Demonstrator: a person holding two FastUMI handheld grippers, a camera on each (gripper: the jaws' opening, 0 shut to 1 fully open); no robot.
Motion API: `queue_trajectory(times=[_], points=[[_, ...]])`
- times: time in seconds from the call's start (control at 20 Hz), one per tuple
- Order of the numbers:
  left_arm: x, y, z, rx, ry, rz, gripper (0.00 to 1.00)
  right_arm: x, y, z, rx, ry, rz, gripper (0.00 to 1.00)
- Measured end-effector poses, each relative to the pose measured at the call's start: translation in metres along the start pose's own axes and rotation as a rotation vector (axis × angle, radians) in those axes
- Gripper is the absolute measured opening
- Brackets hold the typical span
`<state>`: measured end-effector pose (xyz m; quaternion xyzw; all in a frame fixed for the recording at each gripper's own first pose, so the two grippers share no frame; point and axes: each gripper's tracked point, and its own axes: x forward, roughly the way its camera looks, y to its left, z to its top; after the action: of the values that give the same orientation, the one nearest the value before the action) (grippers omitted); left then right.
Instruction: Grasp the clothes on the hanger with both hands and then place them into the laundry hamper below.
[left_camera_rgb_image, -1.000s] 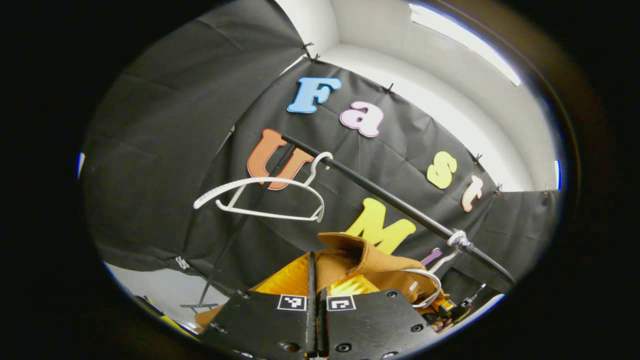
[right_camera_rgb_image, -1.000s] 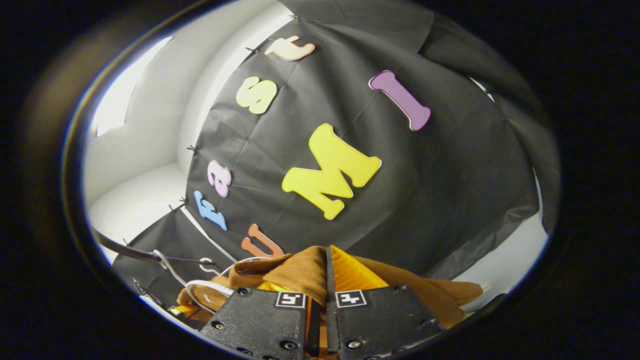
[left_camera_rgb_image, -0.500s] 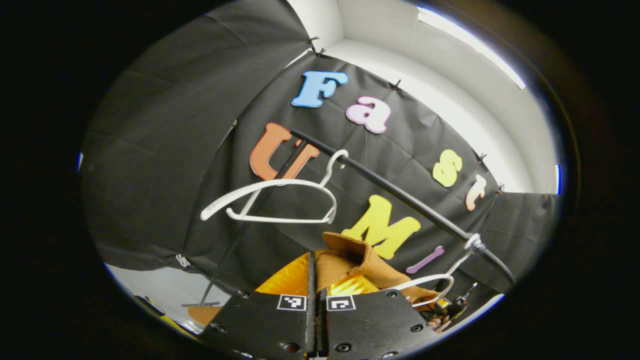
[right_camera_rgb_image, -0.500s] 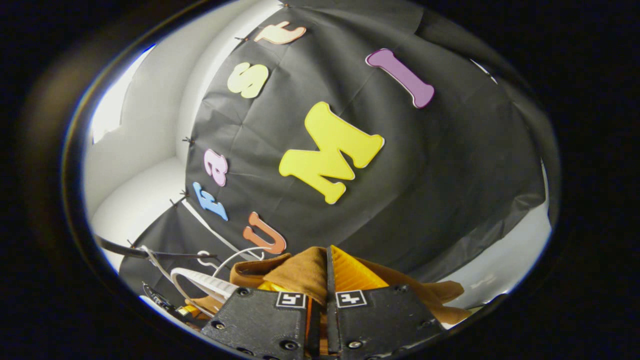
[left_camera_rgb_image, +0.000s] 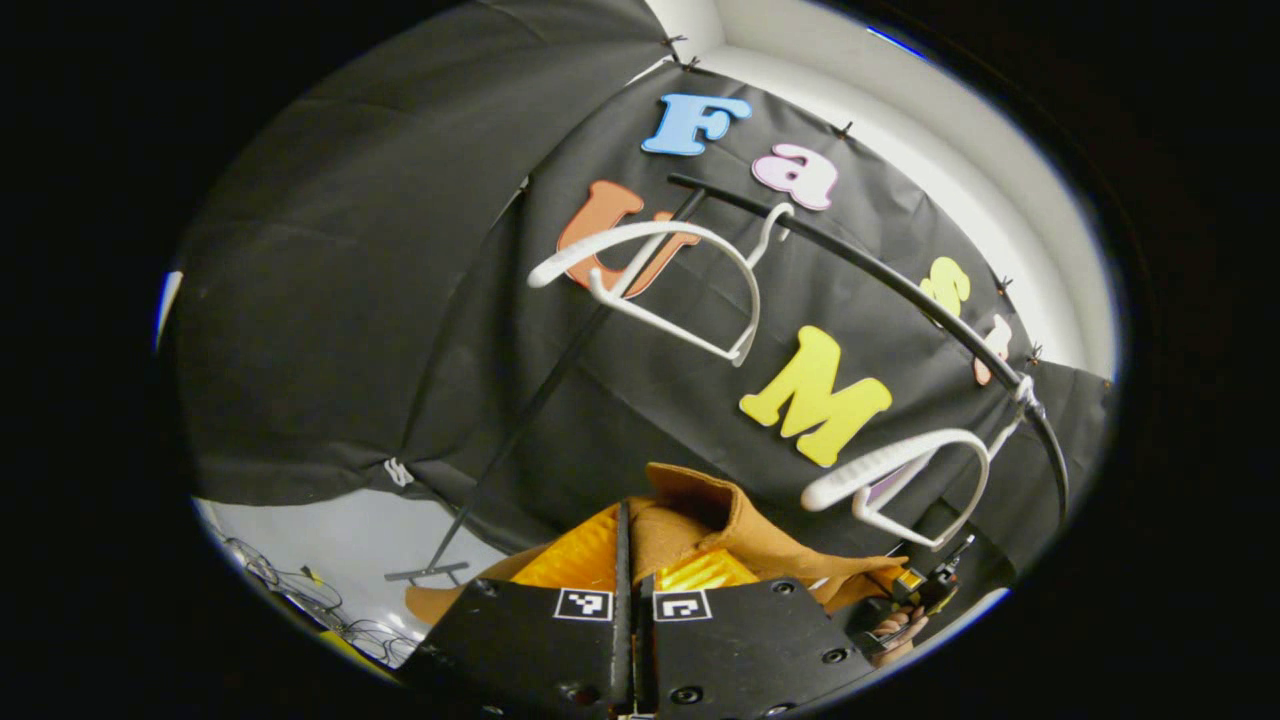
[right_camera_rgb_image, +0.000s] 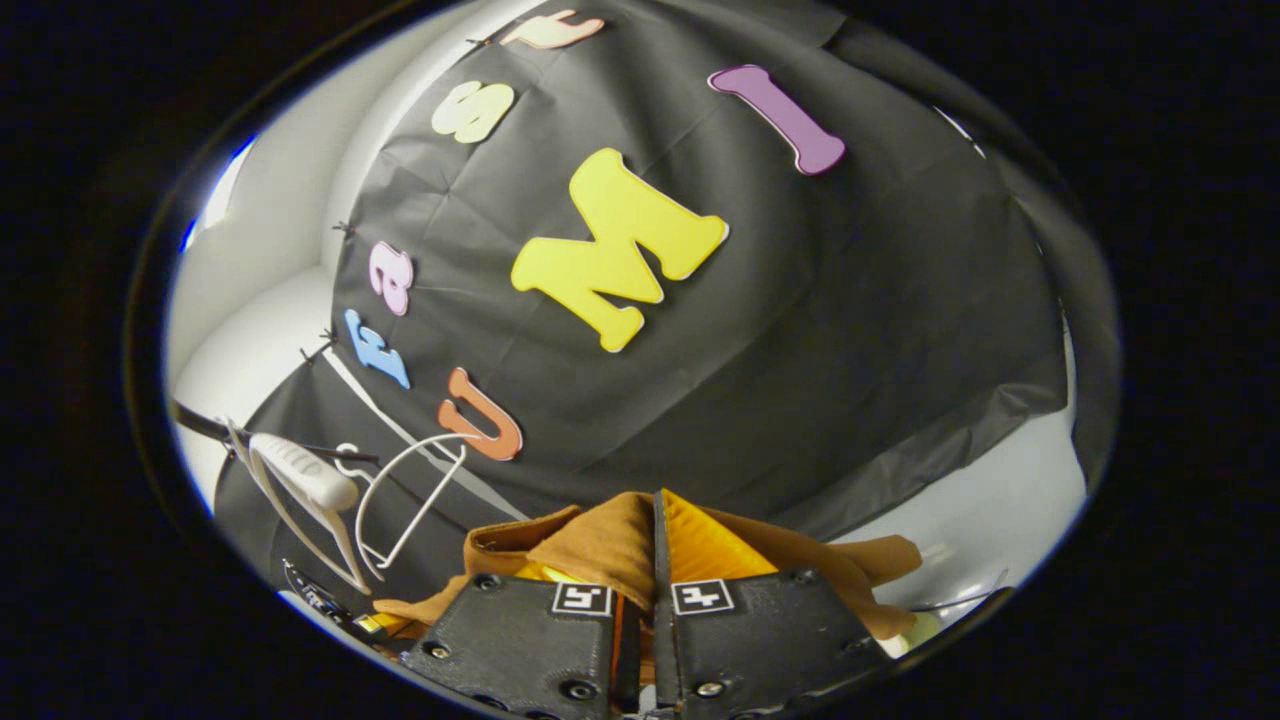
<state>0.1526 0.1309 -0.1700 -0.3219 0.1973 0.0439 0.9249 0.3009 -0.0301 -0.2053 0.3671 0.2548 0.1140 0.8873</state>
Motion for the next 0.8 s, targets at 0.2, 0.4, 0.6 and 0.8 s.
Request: queue_trajectory(times=[0.2, 0.4, 0.6, 0.8], points=[[-0.008, 0.006, -0.021, 0.004, 0.029, 0.020, 0.01, -0.006, -0.020, -0.032, -0.029, 0.042, -0.068, 0.08], [-0.024, -0.002, -0.046, 0.030, 0.067, 0.002, 0.07, -0.020, -0.025, -0.062, -0.033, 0.071, -0.087, 0.07], [-0.038, -0.023, -0.073, 0.085, 0.110, -0.049, 0.07, -0.039, -0.016, -0.090, -0.078, 0.099, -0.092, 0.07], [-0.057, -0.055, -0.094, 0.126, 0.150, -0.129, 0.07, -0.061, 0.001, -0.117, -0.095, 0.125, -0.075, 0.07]])
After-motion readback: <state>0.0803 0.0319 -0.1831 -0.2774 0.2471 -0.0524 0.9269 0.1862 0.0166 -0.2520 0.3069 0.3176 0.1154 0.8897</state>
